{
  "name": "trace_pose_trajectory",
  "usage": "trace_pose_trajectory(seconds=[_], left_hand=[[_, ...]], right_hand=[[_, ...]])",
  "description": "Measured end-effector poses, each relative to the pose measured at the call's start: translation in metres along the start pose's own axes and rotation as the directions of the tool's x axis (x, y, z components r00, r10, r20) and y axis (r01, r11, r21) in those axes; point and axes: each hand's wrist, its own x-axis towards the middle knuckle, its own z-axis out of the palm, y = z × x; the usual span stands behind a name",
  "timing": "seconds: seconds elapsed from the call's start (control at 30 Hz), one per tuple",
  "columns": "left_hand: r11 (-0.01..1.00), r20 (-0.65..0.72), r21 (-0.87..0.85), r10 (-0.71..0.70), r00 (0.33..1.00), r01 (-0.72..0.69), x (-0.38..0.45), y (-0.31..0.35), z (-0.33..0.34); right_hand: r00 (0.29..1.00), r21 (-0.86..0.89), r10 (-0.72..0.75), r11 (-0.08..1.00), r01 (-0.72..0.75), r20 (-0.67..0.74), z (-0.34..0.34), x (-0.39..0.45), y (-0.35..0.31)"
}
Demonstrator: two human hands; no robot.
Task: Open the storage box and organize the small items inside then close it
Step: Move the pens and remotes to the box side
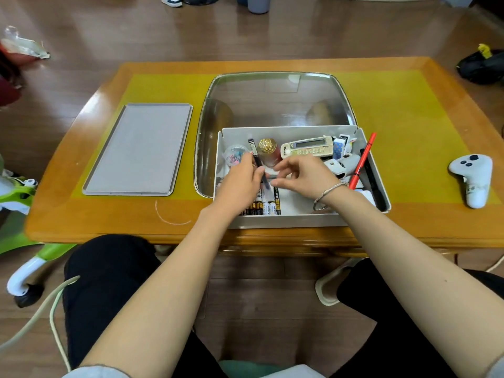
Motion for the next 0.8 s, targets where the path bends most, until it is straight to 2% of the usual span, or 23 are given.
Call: trace_pose_trajectory(seconds=[0.07,0.17,0.27,0.33,0.4,0.53,0.63,0.73,0.8], left_hand=[[0.996,-0.02,-0.091,-0.027,0.999,0.025,-0.001,0.003,0.002],[0.98,-0.037,-0.194,-0.061,0.997,0.052,-0.005,0.006,0.004],[0.968,0.002,-0.233,-0.097,0.995,0.094,-0.006,0.004,0.003],[0.986,0.015,-0.117,-0.122,0.992,0.123,-0.007,0.002,0.001],[0.99,-0.077,0.084,-0.103,0.992,0.11,-0.009,-0.001,-0.001],[0.973,-0.184,0.229,0.056,0.981,-0.013,-0.01,-0.001,0.0],[0.911,-0.231,0.408,0.174,0.957,-0.067,-0.006,-0.004,-0.001],[0.843,-0.12,0.52,0.234,0.965,-0.14,0.0,-0.009,-0.005],[0.83,-0.031,0.521,0.249,0.968,-0.197,0.004,-0.013,-0.007]], right_hand=[[1.0,0.006,-0.012,1.0,0.011,0.022,0.01,-0.002,-0.001],[0.999,0.058,-0.008,0.998,0.01,-0.031,0.016,0.0,-0.001],[0.998,0.104,0.0,0.995,0.006,-0.057,0.013,0.001,0.001],[0.995,0.048,0.007,0.999,-0.002,-0.101,0.009,0.003,0.006],[0.991,-0.039,0.021,0.999,-0.027,-0.135,0.003,0.005,0.013],[0.995,-0.251,0.006,0.968,-0.032,-0.102,-0.002,0.008,0.019],[1.0,-0.337,-0.023,0.941,0.016,-0.019,-0.003,0.012,0.017],[0.998,-0.33,-0.038,0.942,0.053,0.049,-0.004,0.016,0.016],[0.997,-0.312,-0.036,0.949,0.055,0.065,-0.002,0.016,0.017]])
